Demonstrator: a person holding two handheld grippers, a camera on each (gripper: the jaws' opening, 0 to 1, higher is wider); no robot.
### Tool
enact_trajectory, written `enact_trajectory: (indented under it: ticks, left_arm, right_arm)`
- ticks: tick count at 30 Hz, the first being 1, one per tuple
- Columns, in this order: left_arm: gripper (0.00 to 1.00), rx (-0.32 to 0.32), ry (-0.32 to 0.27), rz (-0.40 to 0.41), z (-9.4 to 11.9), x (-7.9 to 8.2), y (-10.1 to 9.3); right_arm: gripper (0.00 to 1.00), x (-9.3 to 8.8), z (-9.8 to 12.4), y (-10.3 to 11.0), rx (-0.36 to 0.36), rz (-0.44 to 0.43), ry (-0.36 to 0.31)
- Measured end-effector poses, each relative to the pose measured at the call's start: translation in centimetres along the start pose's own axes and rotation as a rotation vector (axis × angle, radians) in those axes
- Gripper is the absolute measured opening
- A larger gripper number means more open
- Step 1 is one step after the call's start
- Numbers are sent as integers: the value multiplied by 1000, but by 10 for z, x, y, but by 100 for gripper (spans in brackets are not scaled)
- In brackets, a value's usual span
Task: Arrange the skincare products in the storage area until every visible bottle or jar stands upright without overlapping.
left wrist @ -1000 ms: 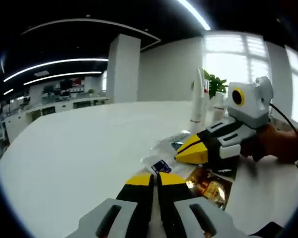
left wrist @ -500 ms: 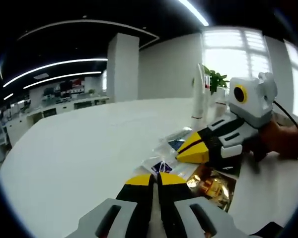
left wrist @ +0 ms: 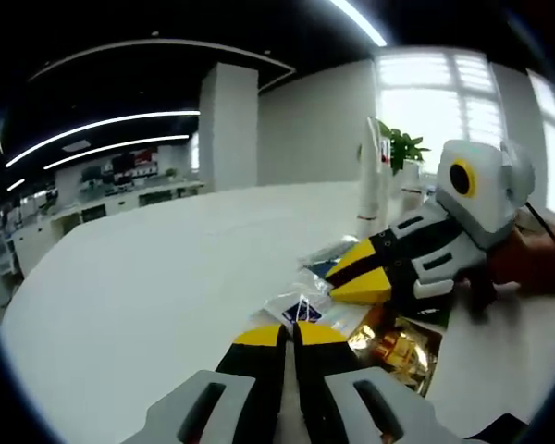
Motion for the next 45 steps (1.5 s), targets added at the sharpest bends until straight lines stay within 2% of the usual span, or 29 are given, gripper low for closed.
enact_trajectory:
  ticks: [1, 3, 5, 12, 20, 25, 28, 31, 36, 45]
  left_arm:
    - [2, 0, -1, -1, 0, 0, 0]
    - [2, 1, -1, -3, -1, 0, 0]
    - [2, 1, -1, -3, -1, 0, 0]
    - [5, 7, -5, -19, -1, -1, 2]
    - [9, 25, -41, -25, 4, 1, 5]
    - [9, 30, -27, -64, 3, -1, -2]
    - [9, 33, -30, -66, 5, -1, -2]
    - [9, 37, -26, -86, 4, -1, -4]
    - [9, 37, -28, -90, 5, -1, -4]
    - [16, 13, -89, -76, 11, 3, -4]
  right_arm:
    - [6, 0, 1, 4, -1, -2, 1]
    - [3, 2, -2, 5, 16, 61, 5]
    - [0, 1, -3, 7, 23, 64, 5]
    - [0, 0, -3, 4, 29, 4, -9]
    - [0, -1, -2, 6, 23, -18, -13]
    - [0, -1, -2, 6, 22, -17, -16]
    - [0, 2, 2, 6, 8, 3, -44]
    - [0, 9, 9, 1, -23, 9, -117]
    - [0, 12, 14, 4, -21, 3, -146]
    - [2, 3, 35, 7, -10, -44, -193]
Point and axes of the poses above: the point that each gripper's makers call its tool centre point, and the gripper's own axes: z roughly backward along the fingers, y roughly to its left, x roughly out of its top, the point moved 10 cm from there along z, roughly backward along the fingers, and after that the axes turned 11 degrees about x, right-handed, at the moved point
